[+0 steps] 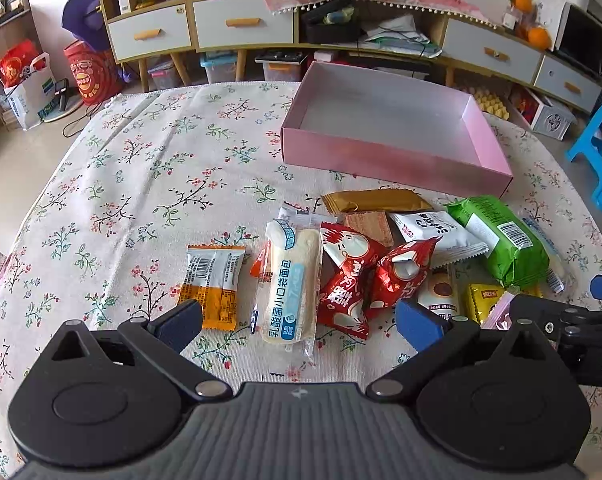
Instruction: Organize snacks
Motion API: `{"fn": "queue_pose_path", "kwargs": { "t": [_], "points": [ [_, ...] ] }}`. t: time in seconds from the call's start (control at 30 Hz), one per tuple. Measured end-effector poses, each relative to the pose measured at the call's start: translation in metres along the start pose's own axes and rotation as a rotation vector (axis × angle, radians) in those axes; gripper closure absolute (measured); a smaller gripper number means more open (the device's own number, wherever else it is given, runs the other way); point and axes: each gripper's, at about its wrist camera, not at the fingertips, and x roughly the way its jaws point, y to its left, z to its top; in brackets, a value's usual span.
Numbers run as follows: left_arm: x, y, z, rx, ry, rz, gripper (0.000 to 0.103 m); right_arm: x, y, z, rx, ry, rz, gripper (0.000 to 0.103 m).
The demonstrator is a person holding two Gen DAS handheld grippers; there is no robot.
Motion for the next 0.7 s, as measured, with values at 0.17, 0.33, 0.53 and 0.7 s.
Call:
{"fn": "queue_pose_path", "kwargs": {
  "t": [0.17, 0.33, 0.53, 0.7],
  "points": [
    [0.0007, 0.0004, -0.0011, -0.001, 0.003, 0.0, 0.0, -0.0007, 0.0009, -0.0004, 0.0, 0.001, 0.005, 0.0],
    [0.0013, 0.0012, -0.0012, -0.002, 0.005, 0.001, 0.0, -0.0009, 0.0016, -0.0006, -0.001, 0.001, 0.008, 0.0],
    [0.0013, 0.0015, -0.0013, -0.002, 0.005, -0.001, 0.0, -0.0008, 0.0016, -0.0008, 0.0, 0.003, 0.005, 0.0],
    [0.0013, 0.0015, -0.0012, -0.003, 0.005, -0.002, 0.0, -0.0007, 0.0016, -0.0012, 0.0, 0.004, 0.005, 0.0]
  ]
}}
